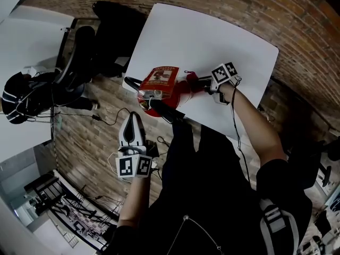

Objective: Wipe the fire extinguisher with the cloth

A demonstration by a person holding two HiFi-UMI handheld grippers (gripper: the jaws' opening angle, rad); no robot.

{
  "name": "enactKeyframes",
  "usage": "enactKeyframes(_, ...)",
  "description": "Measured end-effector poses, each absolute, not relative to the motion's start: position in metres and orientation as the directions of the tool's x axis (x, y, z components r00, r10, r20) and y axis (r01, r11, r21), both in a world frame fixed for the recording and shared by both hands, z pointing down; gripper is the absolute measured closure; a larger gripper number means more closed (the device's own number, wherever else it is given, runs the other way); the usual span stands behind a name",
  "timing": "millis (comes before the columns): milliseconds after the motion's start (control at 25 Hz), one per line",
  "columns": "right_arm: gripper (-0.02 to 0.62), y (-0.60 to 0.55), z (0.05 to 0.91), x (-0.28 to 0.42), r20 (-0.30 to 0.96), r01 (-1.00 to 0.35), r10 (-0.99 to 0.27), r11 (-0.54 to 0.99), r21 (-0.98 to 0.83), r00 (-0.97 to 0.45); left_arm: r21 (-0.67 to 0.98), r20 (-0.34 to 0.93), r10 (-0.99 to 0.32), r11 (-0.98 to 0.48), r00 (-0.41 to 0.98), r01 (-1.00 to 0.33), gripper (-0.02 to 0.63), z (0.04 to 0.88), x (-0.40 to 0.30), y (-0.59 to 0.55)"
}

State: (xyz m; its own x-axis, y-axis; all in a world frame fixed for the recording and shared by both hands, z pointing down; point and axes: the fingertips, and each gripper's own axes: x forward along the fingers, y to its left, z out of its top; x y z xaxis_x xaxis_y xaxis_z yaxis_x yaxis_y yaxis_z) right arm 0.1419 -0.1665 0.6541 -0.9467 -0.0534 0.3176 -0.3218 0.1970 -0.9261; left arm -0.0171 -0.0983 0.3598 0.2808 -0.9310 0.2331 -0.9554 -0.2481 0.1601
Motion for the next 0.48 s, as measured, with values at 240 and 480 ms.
enactKeyframes(240,0.492,-0.165,0.627,0.143,0.323,-0.330,-0.070,0.224,-0.917,-0.944,0.159,0.215,-0.932,-0.262,0.292,-0.952,0.575,0.354,-0.014,-0.102)
enactKeyframes(480,0.492,-0.165,0.604,0.144,0.268,-0.280,-0.086,0.192,-0.941,-0.960,0.156,0.204,-0.932,-0.272,0.301,-0.949,0.575,0.344,-0.011,-0.105)
